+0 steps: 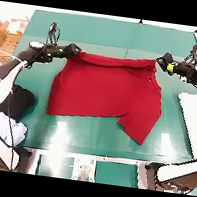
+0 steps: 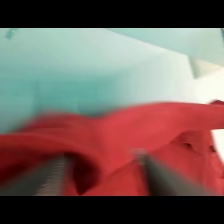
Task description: Fold the shirts.
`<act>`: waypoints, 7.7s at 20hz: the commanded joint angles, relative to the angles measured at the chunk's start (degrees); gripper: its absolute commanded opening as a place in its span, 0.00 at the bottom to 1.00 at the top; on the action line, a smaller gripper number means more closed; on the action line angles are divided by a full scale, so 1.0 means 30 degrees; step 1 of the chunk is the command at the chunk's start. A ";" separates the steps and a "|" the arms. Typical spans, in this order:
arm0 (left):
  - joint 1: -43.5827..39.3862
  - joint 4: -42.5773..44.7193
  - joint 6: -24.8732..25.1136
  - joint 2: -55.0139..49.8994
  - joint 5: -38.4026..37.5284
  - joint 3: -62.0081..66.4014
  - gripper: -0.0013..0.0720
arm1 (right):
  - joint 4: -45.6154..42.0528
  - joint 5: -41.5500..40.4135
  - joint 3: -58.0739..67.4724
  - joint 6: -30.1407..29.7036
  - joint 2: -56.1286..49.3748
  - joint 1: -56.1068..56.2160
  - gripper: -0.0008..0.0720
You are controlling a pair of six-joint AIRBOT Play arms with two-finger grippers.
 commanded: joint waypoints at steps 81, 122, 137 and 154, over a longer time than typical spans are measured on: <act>0.3337 0.9355 -0.8590 1.2109 -0.7970 -0.1217 0.05 | -0.1807 0.1093 -0.3803 -0.1603 1.2539 -0.1851 0.03; 0.1829 1.4863 -0.9129 -0.0772 -1.0222 0.1785 0.05 | -0.9872 1.0003 0.4233 0.2514 -0.3883 -0.3883 0.03; 0.2288 1.4491 -1.3041 0.1953 -1.8192 -0.0787 0.74 | -1.2582 1.1890 -0.2069 0.4947 0.4517 -0.6965 0.34; -0.5173 0.6564 -1.7333 1.7099 0.7475 -2.4006 0.74 | -1.1154 0.5690 -1.3078 0.4918 1.1599 -0.8000 0.33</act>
